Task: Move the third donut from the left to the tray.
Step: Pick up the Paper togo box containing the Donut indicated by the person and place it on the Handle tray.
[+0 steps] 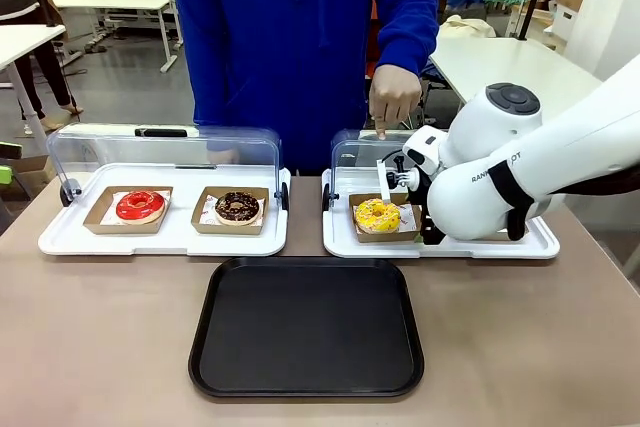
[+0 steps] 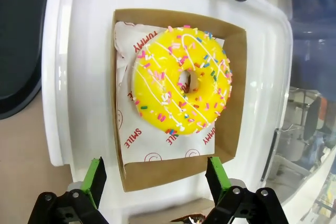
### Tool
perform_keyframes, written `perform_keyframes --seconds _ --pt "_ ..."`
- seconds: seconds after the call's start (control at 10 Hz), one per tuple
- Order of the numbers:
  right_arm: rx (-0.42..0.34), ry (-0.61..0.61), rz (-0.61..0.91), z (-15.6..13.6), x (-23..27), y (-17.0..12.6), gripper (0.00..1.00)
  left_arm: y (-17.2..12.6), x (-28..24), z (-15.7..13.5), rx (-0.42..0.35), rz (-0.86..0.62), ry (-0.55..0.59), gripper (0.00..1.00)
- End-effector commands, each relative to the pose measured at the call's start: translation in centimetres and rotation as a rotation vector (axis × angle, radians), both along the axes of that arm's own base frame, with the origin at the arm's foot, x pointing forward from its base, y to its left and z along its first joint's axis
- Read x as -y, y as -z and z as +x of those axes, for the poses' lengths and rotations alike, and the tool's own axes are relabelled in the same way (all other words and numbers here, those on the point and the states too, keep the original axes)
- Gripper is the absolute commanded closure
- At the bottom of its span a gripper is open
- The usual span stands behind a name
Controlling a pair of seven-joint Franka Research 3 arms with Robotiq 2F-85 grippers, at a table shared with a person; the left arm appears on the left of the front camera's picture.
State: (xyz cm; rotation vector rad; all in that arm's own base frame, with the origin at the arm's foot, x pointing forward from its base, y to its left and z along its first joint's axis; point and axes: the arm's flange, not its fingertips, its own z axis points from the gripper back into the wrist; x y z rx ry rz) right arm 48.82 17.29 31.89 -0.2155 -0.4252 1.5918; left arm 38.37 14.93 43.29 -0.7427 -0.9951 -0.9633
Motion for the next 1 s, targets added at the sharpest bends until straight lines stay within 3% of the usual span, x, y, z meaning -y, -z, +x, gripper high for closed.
perform_keyframes --seconds 0.0,0.3,0.4,0.5,0.6,0.8,0.9 --pt "-0.013 0.035 -0.007 1.93 -1.1 1.23 0.0 -0.2 0.05 -0.09 0.012 -0.006 0.011 0.0" --pt "-0.03 0.047 -0.014 2.11 -0.86 1.97 0.0 -0.2 0.05 -0.09 0.012 -0.006 0.011 0.0" --pt "-0.035 0.048 -0.02 2.15 -0.68 1.92 0.58 -0.2 0.05 -0.09 0.012 -0.006 0.011 0.0" --pt "-0.04 0.045 -0.022 2.1 -0.79 1.88 0.57 -0.2 0.05 -0.09 0.012 -0.006 0.011 0.0" --pt "-0.043 0.044 -0.027 2.06 -0.8 1.85 1.0 -0.2 0.05 -0.09 0.012 -0.006 0.011 0.0" --pt "-0.052 0.042 -0.035 2.06 -0.89 1.77 1.0 -0.2 0.05 -0.09 0.012 -0.006 0.011 0.0" --pt "-0.057 0.046 -0.039 2.05 -0.83 1.82 0.84 -0.2 0.05 -0.09 0.012 -0.006 0.011 0.0"
